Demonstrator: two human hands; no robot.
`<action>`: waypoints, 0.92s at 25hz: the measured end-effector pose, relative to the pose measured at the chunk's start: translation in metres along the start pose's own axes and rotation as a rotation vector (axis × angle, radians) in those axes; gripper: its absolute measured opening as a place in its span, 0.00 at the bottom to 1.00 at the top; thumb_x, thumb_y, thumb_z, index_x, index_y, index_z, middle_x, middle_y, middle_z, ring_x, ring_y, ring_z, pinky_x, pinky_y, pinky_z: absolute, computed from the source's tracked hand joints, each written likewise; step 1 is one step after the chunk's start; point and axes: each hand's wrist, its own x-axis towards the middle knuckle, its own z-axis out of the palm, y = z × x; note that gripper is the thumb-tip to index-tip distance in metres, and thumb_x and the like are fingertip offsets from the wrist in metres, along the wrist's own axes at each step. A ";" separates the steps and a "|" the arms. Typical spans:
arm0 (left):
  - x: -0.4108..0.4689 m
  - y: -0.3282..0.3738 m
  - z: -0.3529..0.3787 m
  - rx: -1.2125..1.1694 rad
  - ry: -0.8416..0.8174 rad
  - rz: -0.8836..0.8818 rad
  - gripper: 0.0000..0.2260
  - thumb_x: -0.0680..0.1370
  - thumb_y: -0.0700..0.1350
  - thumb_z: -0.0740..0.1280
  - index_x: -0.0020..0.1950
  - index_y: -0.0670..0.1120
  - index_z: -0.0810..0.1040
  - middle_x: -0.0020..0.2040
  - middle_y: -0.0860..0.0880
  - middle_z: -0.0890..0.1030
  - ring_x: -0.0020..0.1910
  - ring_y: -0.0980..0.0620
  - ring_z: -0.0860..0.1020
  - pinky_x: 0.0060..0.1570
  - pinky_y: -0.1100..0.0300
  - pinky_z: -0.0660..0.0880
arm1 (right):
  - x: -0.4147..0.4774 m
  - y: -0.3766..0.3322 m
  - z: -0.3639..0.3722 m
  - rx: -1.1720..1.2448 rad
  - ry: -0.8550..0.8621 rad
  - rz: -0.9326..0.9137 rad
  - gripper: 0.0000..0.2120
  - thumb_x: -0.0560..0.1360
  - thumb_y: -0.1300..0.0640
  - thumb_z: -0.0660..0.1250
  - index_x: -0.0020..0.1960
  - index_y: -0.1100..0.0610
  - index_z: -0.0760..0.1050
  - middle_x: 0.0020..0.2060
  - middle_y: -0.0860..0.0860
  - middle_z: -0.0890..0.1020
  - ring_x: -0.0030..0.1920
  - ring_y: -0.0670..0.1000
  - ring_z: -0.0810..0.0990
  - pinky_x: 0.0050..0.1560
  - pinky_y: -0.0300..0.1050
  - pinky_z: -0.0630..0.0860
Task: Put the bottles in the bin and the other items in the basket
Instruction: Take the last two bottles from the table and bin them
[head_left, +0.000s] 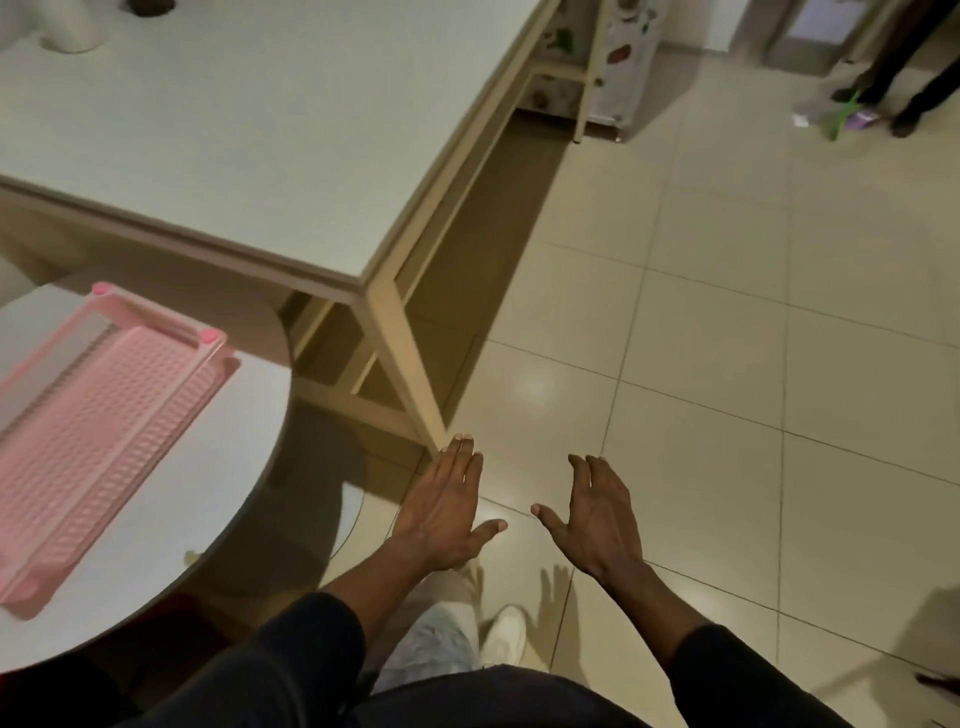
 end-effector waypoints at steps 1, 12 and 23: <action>0.015 0.003 -0.006 0.009 0.005 0.014 0.46 0.80 0.73 0.50 0.84 0.39 0.52 0.85 0.38 0.48 0.85 0.41 0.45 0.83 0.47 0.45 | 0.006 0.008 -0.005 0.017 0.012 0.026 0.44 0.76 0.28 0.58 0.80 0.58 0.57 0.77 0.61 0.66 0.79 0.61 0.60 0.79 0.57 0.61; 0.212 0.013 -0.058 0.010 0.042 0.116 0.47 0.80 0.75 0.46 0.85 0.41 0.47 0.85 0.40 0.43 0.84 0.43 0.41 0.77 0.51 0.32 | 0.149 0.081 -0.086 0.026 0.086 0.088 0.45 0.77 0.28 0.57 0.82 0.58 0.55 0.80 0.62 0.61 0.82 0.62 0.56 0.81 0.55 0.55; 0.388 0.008 -0.125 0.056 0.082 0.094 0.46 0.80 0.75 0.52 0.79 0.36 0.67 0.81 0.36 0.63 0.82 0.39 0.59 0.79 0.48 0.42 | 0.318 0.134 -0.179 0.029 0.165 0.005 0.45 0.77 0.26 0.53 0.82 0.56 0.54 0.80 0.60 0.62 0.82 0.59 0.55 0.81 0.54 0.55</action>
